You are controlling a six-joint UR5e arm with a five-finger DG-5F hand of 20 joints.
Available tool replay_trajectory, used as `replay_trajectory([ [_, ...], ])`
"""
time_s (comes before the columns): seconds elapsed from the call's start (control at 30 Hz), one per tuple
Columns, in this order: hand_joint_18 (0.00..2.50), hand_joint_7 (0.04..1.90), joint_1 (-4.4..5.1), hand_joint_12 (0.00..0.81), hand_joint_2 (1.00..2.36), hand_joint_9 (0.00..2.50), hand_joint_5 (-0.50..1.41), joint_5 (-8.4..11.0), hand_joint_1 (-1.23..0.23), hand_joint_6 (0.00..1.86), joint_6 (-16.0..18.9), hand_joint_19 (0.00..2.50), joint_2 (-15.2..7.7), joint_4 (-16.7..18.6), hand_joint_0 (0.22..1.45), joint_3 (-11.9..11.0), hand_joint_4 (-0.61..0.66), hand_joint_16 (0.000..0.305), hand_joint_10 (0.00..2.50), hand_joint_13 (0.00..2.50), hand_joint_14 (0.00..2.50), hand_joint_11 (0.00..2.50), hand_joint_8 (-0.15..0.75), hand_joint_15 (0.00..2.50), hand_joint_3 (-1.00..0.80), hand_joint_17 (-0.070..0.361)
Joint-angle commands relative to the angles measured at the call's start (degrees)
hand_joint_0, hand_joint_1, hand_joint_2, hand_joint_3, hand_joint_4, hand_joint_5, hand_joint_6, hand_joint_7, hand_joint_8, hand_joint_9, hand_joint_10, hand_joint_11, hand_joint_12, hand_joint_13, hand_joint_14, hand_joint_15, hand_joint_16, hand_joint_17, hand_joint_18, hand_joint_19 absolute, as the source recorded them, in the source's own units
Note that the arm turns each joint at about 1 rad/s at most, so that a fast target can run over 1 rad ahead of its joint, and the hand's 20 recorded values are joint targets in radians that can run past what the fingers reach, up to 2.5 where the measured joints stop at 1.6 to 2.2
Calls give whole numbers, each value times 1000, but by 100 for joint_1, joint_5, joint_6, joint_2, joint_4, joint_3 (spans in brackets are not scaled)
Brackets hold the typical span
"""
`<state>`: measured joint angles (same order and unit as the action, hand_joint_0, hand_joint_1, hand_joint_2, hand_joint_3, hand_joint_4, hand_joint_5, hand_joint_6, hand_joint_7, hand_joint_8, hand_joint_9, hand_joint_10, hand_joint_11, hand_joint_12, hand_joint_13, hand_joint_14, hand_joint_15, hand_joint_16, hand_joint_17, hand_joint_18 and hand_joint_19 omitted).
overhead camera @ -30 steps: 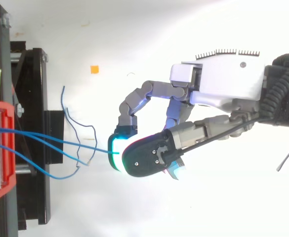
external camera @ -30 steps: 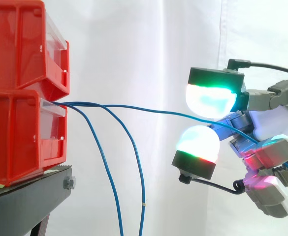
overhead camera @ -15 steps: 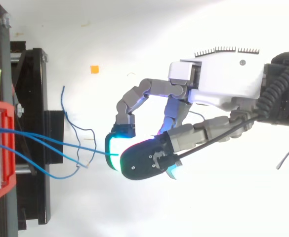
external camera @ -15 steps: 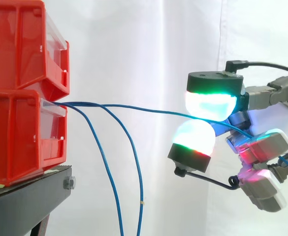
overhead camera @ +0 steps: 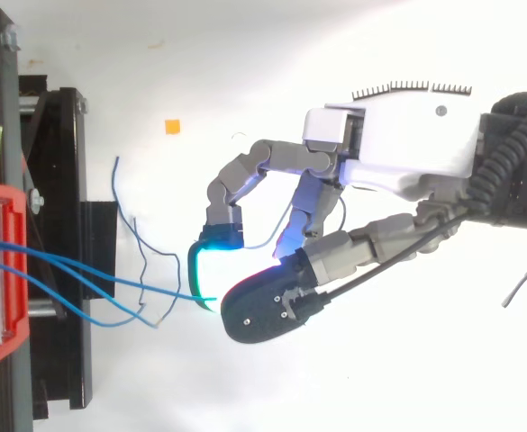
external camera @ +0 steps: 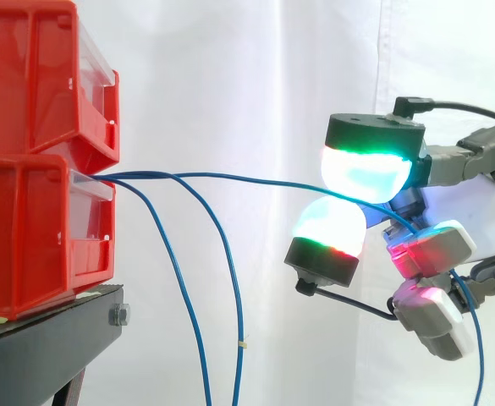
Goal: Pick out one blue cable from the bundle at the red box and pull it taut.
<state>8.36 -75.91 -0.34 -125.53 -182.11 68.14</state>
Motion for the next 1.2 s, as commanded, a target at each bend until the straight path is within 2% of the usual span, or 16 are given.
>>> replay_trajectory([
  [0.0,989,983,-1,363,1006,1306,-108,-3,-795,957,-10,656,-6,18,726,-3,-87,48,31,1120,26,911,279,684,-424,109],
  [0.13,1000,1020,-10,358,1004,1311,-113,-3,-806,966,-10,658,3,35,759,6,-149,48,30,1124,25,924,277,677,-452,108],
  [0.27,1006,952,-10,352,1006,1336,-111,6,-816,976,-1,675,-6,27,759,-3,-174,48,29,1139,25,917,270,689,-414,107],
  [0.5,1069,964,-19,353,1019,1496,-82,6,-856,960,8,682,-6,27,686,-3,-223,49,30,1234,25,897,246,689,-152,111],
  [0.7,1132,1003,-19,364,1014,1601,-67,6,-904,950,17,626,3,18,683,6,-250,53,30,1310,23,890,261,668,-68,119],
  [0.87,1107,913,-19,367,1018,1557,-80,-3,-867,951,96,657,3,18,666,6,-160,52,31,1296,26,893,274,683,-166,116],
  [1.0,1061,934,-10,359,1014,1504,-93,24,-823,942,298,683,-6,27,646,6,-83,49,32,1266,25,897,268,695,-292,111],
  [1.17,1057,890,-1,359,1005,1461,-101,24,-685,924,307,690,3,27,594,6,-10,49,31,1244,26,896,280,691,-437,111],
])
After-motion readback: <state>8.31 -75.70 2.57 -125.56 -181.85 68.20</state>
